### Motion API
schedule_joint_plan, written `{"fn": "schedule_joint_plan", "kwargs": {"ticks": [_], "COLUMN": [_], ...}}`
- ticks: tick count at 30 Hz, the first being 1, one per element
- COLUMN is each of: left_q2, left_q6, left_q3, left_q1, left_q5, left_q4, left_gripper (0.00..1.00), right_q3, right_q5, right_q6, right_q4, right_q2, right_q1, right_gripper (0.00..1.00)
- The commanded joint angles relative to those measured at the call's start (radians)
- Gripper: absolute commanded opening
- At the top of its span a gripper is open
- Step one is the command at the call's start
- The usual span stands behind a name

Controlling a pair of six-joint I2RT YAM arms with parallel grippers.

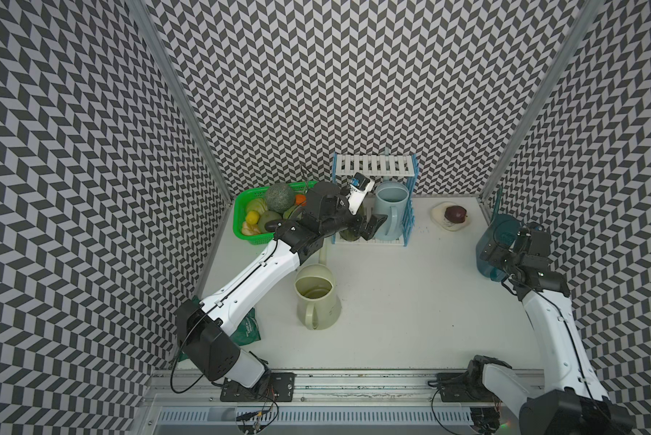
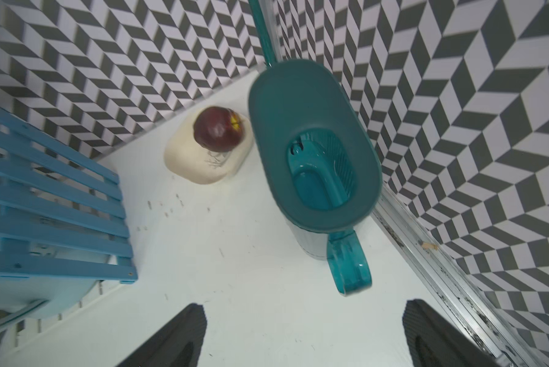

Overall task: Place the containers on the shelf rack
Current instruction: 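Place the container on the shelf, then pick up a container from the center of the board.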

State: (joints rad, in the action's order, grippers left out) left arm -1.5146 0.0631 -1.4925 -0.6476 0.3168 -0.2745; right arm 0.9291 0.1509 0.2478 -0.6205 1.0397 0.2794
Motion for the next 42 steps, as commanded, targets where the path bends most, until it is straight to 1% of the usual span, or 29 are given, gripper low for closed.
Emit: {"fn": "schedule_joint_plan", "kwargs": {"ticks": [1, 4, 7, 11, 16, 21, 25, 29, 35, 39, 42], "left_q2": [0.003, 0.026, 0.050, 0.060, 0.061, 0.052, 0.041, 0.035, 0.026, 0.029, 0.028], "left_q6": [0.043, 0.059, 0.065, 0.065, 0.059, 0.055, 0.048, 0.039, 0.034, 0.034, 0.032], "left_q3": [0.013, 0.041, 0.072, 0.087, 0.098, 0.100, 0.100, 0.100, 0.109, 0.126, 0.134], "left_q1": [-0.001, -0.001, -0.001, 0.000, 0.006, 0.011, 0.013, 0.013, 0.015, 0.021, 0.026], "left_q5": [0.177, 0.189, 0.199, 0.211, 0.235, 0.246, 0.254, 0.261, 0.260, 0.258, 0.257], "left_q4": [0.019, 0.028, 0.045, 0.046, 0.046, 0.050, 0.057, 0.066, 0.068, 0.079, 0.083], "left_gripper": [1.00, 1.00, 1.00, 1.00, 1.00, 1.00, 1.00, 1.00, 1.00, 1.00, 1.00], "right_q3": [-0.020, -0.043, -0.048, -0.036, 0.003, -0.010, -0.016, -0.014, -0.014, -0.037, -0.067], "right_q5": [-0.033, -0.085, -0.137, -0.150, -0.151, -0.212, -0.272, -0.279, -0.215, -0.182, -0.150], "right_q6": [-0.020, -0.043, -0.072, -0.092, -0.117, -0.126, -0.132, -0.133, -0.115, -0.097, -0.085], "right_q4": [0.061, 0.108, 0.140, 0.166, 0.144, 0.152, 0.159, 0.171, 0.182, 0.211, 0.244], "right_q2": [0.005, 0.013, 0.065, 0.144, 0.242, 0.255, 0.255, 0.260, 0.267, 0.260, 0.248], "right_q1": [0.048, 0.073, 0.100, 0.103, 0.105, 0.103, 0.099, 0.081, 0.049, 0.043, 0.039], "right_gripper": [1.00, 1.00, 1.00, 1.00, 1.00, 0.99, 0.91, 0.82, 0.70, 0.62, 0.58]}}
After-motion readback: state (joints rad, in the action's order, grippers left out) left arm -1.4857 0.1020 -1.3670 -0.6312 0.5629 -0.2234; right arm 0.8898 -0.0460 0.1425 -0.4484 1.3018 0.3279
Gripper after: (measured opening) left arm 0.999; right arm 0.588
